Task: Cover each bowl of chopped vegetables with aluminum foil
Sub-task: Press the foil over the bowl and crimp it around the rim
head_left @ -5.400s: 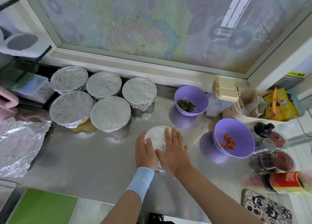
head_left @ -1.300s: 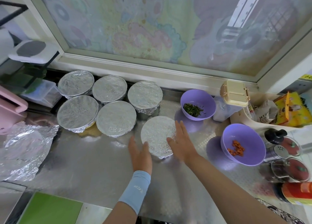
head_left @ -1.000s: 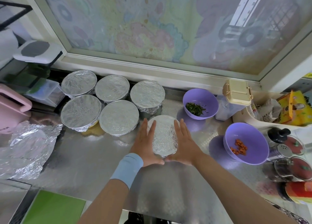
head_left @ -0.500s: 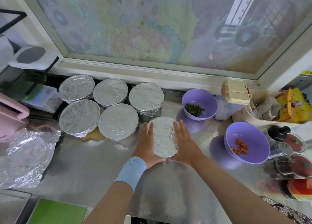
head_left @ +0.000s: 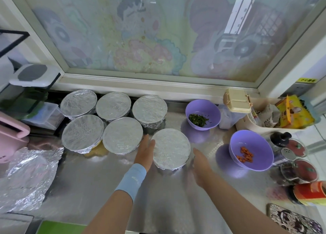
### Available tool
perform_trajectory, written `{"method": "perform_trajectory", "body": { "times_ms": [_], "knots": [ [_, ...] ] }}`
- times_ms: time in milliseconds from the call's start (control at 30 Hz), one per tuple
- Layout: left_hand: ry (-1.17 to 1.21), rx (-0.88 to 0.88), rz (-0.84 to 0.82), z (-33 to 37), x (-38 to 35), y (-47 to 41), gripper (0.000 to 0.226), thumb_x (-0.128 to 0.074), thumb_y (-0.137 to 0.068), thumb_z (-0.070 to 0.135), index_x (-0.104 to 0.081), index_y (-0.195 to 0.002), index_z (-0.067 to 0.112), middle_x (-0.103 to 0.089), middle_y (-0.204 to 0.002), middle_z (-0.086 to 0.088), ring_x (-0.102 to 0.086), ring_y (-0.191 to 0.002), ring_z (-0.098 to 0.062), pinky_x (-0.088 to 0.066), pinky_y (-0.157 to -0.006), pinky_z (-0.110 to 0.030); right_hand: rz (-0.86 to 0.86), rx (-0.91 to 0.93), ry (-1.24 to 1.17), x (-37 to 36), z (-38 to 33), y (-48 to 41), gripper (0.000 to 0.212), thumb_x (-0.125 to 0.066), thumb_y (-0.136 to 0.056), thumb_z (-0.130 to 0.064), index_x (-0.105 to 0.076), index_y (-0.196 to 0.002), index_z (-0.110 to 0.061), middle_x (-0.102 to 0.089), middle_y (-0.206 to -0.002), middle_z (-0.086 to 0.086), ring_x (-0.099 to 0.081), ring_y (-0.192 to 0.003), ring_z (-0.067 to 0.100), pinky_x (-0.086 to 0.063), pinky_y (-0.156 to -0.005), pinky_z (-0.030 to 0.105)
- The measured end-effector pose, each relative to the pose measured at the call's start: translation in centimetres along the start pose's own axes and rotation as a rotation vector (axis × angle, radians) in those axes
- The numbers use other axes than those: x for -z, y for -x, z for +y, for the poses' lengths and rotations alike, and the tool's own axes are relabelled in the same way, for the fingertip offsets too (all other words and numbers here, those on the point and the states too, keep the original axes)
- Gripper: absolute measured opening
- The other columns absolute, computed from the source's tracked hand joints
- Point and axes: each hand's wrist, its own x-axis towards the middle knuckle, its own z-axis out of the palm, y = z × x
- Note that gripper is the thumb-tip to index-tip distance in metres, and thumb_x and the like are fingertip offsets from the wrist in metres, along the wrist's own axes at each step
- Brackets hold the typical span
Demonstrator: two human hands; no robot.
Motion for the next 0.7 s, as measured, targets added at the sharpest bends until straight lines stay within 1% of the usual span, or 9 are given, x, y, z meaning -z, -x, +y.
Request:
{"method": "perform_trajectory", "body": {
  "times_ms": [33,67,133,200,300,433,533,633,700],
  "knots": [
    [-0.001,0.023,-0.013,0.0,-0.2,0.1,0.054,-0.04,-0.101,0.043,-0.03,-0.152,0.031,-0.033,-0.149,0.014,-0.03,-0.141,-0.011,-0.02,-0.119,-0.036,0.0,-0.048,-0.095,-0.8,0.2,0.5,0.021,-0.043,-0.097,-0.032,-0.057,-0.09,-0.017,-0.056,-0.065,-0.007,-0.047,-0.054,0.009,-0.039,-0.054,0.024],
    [-0.008,0.044,-0.019,-0.2,-0.3,0.1,0.056,-0.041,-0.096,0.05,-0.033,-0.149,0.036,-0.037,-0.147,0.016,-0.035,-0.138,-0.012,-0.023,-0.119,-0.038,-0.02,-0.088,-0.147,-1.6,0.2,0.9,0.025,-0.041,-0.101,-0.028,-0.062,-0.095,-0.014,-0.063,-0.068,-0.003,-0.052,-0.052,0.011,-0.043,-0.05,0.023],
    [-0.021,0.052,-0.026,-0.9,-0.5,0.2,0.059,-0.04,-0.086,0.057,-0.038,-0.144,0.043,-0.046,-0.146,0.012,-0.046,-0.13,-0.013,-0.032,-0.115,-0.041,-0.052,-0.134,-0.243,-3.2,-0.2,1.9,0.035,-0.039,-0.104,-0.032,-0.058,-0.123,-0.01,-0.069,-0.108,0.009,-0.063,-0.077,0.021,-0.055,-0.066,0.031],
    [-0.004,0.015,-0.006,-0.8,-0.7,0.8,0.049,-0.04,-0.096,0.043,-0.038,-0.145,0.037,-0.048,-0.14,0.014,-0.047,-0.123,-0.008,-0.033,-0.109,-0.031,-0.041,-0.169,-0.305,-3.8,-0.7,2.0,0.037,-0.039,-0.104,-0.035,-0.052,-0.131,-0.013,-0.061,-0.127,0.015,-0.061,-0.103,0.031,-0.051,-0.094,0.043],
    [-0.034,-0.009,0.024,-0.6,-0.6,1.5,0.046,-0.038,-0.103,0.028,-0.034,-0.149,0.032,-0.045,-0.133,0.014,-0.041,-0.117,-0.005,-0.028,-0.099,-0.023,-0.05,-0.143,-0.262,-3.8,-1.4,1.9,0.031,-0.042,-0.102,-0.035,-0.052,-0.122,-0.014,-0.06,-0.124,0.012,-0.06,-0.103,0.029,-0.049,-0.087,0.038],
    [-0.181,-0.064,0.03,0.1,0.2,1.2,0.047,-0.038,-0.103,0.03,-0.034,-0.15,0.027,-0.038,-0.152,0.004,-0.035,-0.139,-0.017,-0.026,-0.111,-0.03,0.053,0.051,0.205,-3.1,-2.3,1.6,0.062,-0.049,-0.094,-0.04,-0.034,-0.147,-0.012,-0.045,-0.139,0.001,-0.046,-0.127,0.028,-0.036,-0.107,0.04],
    [-0.244,-0.064,0.008,1.1,0.9,-0.2,0.05,-0.04,-0.102,0.032,-0.032,-0.151,0.022,-0.034,-0.155,0.001,-0.031,-0.143,-0.02,-0.024,-0.117,-0.036,0.041,0.206,0.487,-3.0,-3.4,2.2,0.045,-0.042,-0.098,-0.035,-0.041,-0.141,-0.02,-0.048,-0.134,-0.004,-0.046,-0.126,0.025,-0.035,-0.108,0.039],
    [-0.392,-0.084,-0.101,1.8,1.5,-1.2,0.047,-0.043,-0.1,0.036,-0.041,-0.144,0.021,-0.045,-0.148,-0.002,-0.045,-0.132,-0.023,-0.035,-0.111,-0.038,0.021,0.232,0.64,-3.2,-3.9,2.4,0.026,-0.042,-0.098,-0.032,-0.051,-0.116,-0.015,-0.058,-0.118,0.007,-0.053,-0.103,0.023,-0.041,-0.095,0.036],
    [-0.44,-0.098,-0.118,2.4,1.8,-1.5,0.048,-0.045,-0.099,0.035,-0.041,-0.144,0.02,-0.046,-0.145,-0.003,-0.045,-0.131,-0.023,-0.034,-0.109,-0.035,0.02,0.224,0.683,-3.2,-4.3,2.7,0.033,-0.044,-0.099,-0.033,-0.05,-0.126,-0.015,-0.056,-0.127,0.007,-0.052,-0.11,0.023,-0.039,-0.097,0.035]
  ]
}}
